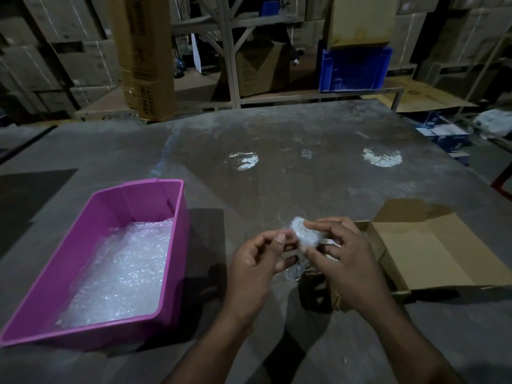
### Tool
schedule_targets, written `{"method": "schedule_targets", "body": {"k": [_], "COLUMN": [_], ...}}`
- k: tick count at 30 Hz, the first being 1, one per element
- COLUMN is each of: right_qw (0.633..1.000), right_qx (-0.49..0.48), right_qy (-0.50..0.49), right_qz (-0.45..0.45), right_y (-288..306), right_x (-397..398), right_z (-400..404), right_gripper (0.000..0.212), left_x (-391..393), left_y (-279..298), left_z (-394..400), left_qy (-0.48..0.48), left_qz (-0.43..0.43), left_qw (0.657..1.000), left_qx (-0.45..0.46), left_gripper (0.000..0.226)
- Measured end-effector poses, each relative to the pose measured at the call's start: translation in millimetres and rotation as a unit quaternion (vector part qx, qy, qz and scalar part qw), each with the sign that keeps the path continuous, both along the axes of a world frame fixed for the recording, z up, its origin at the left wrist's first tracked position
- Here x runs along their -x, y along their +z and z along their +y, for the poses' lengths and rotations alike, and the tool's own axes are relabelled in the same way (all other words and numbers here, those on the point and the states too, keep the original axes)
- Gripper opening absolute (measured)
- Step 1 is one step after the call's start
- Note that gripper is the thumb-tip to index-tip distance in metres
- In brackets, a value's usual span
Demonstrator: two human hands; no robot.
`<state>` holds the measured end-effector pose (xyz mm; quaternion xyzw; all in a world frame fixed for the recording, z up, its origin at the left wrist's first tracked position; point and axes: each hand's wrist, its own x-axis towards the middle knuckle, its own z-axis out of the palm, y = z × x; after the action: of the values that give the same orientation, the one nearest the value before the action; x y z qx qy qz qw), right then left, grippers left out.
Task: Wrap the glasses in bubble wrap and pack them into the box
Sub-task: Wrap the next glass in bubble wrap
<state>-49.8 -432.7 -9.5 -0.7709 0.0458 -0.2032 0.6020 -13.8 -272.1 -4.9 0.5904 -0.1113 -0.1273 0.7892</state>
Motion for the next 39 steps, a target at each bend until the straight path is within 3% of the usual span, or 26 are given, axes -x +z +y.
{"method": "schedule_targets", "body": {"k": [3,7,11,14,22,28,34,37,39], "right_qw": [0.999,0.992,0.964,0.956,0.913,0.826,0.781,0.741,0.725], "right_qx": [0.039,0.105,0.243,0.267,0.365,0.518,0.568,0.617,0.631], "right_qy": [-0.016,-0.021,-0.02,-0.012,0.0,0.036,0.05,0.082,0.099], "right_qz": [0.02,0.064,0.103,0.121,0.185,0.217,0.253,0.25,0.259], "right_y": [-2.1,-7.7,-7.9,-7.2,-2.9,17.6,14.6,14.9,14.8], "right_x": [-7.2,-13.8,-19.4,-24.8,-38.5,-50.8,-62.2,-65.7,-67.6], "right_z": [-12.7,-19.9,-15.8,-12.2,-3.9,7.5,15.7,15.8,17.9], "right_gripper": [0.035,0.036,0.03,0.028,0.023,0.017,0.007,0.004,0.013], "left_x": [-7.3,-15.7,-18.9,-22.1,-25.8,-28.6,-32.0,-34.1,-35.7], "left_y": [-9.2,-35.9,-58.8,-69.5,-76.4,-78.4,-80.8,-82.5,-83.8], "left_z": [5.0,13.3,10.2,5.3,-10.6,-12.5,-11.9,-11.2,-11.7], "left_qy": [0.02,0.055,0.046,0.032,0.036,0.038,0.045,0.042,0.042], "left_qz": [-0.027,-0.064,-0.089,-0.1,-0.114,-0.118,-0.143,-0.147,-0.155], "left_qw": [0.999,0.982,0.961,0.949,0.951,0.953,0.941,0.939,0.936], "left_qx": [-0.035,-0.172,-0.259,-0.297,-0.285,-0.275,-0.304,-0.308,-0.314], "left_gripper": [0.02,0.019,0.055,0.077,0.069,0.063,0.065,0.064,0.065]}}
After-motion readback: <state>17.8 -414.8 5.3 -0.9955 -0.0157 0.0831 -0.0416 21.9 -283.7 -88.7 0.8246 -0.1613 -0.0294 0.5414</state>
